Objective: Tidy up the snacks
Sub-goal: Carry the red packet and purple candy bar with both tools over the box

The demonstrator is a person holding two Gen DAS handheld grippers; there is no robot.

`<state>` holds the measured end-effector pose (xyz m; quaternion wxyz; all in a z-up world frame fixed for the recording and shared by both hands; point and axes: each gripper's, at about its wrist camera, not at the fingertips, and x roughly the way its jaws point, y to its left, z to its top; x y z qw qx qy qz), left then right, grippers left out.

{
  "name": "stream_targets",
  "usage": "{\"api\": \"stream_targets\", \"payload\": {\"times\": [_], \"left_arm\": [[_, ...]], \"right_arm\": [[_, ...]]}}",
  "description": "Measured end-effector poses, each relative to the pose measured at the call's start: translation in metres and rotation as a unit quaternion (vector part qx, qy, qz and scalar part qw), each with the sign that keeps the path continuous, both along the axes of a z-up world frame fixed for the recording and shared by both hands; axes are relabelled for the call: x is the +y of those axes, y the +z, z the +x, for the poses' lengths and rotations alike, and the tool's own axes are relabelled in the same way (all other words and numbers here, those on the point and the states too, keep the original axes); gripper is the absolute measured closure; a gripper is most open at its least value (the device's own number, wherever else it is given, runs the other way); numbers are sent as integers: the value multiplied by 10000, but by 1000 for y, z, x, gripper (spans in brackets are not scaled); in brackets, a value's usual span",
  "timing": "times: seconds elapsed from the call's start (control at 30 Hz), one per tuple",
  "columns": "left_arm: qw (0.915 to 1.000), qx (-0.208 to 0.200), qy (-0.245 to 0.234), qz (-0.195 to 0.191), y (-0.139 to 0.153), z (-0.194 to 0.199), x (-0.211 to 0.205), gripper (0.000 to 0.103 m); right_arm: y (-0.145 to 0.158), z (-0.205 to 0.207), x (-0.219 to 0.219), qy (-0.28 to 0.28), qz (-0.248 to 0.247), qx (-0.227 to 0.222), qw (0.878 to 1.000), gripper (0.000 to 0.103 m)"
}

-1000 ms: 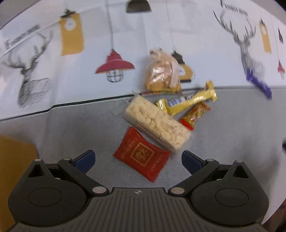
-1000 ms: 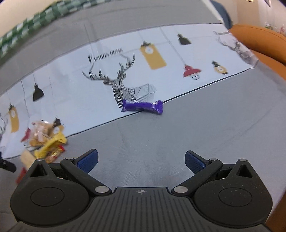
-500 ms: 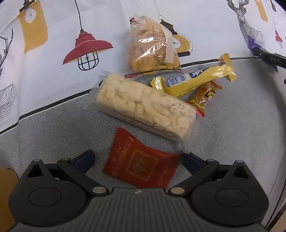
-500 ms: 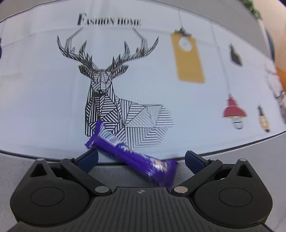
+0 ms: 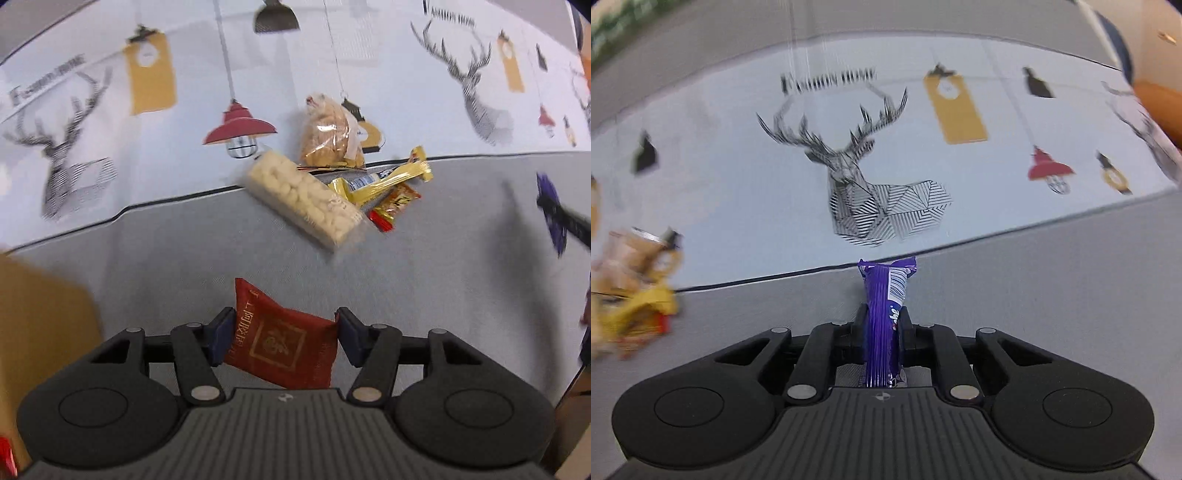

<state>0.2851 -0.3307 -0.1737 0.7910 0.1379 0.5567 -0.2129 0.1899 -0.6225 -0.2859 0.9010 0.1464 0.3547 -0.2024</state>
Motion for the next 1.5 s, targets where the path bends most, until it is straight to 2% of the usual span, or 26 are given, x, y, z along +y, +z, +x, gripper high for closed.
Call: {"api": "stream_targets", "payload": {"times": [0.2, 0.33, 0.5, 0.67, 0.83, 1.03, 1.23, 1.5], "left_arm": [[9990, -329, 48, -290, 66, -60, 32, 39], [9966, -669, 125, -466, 110, -113, 68, 39], [9932, -1015, 307, -476, 146, -170, 120, 39], [9908, -1172, 477, -477, 160, -216, 171, 39], [9881, -1261, 670, -578, 164, -261, 217, 39], [9836, -1353, 881, -804, 164, -305, 256, 39], [9759, -1634, 1060, -988, 173, -334, 283, 39], [9708, -1739, 1152, -1187, 179, -349, 301, 39]], "right_arm": [[61, -84, 54, -202, 507, -882, 9946, 89], [109, -134, 99, -353, 617, -1462, 9867, 89], [164, -180, 171, -41, 618, -1918, 9795, 89], [199, -217, 242, 683, 912, -1988, 9734, 89], [220, -250, 310, 1378, 1149, -1869, 9658, 89], [235, -274, 376, 1999, 1094, -1698, 9588, 89], [255, -288, 405, 2388, 822, -1747, 9517, 89], [268, -299, 427, 2644, 614, -1769, 9461, 89]]}}
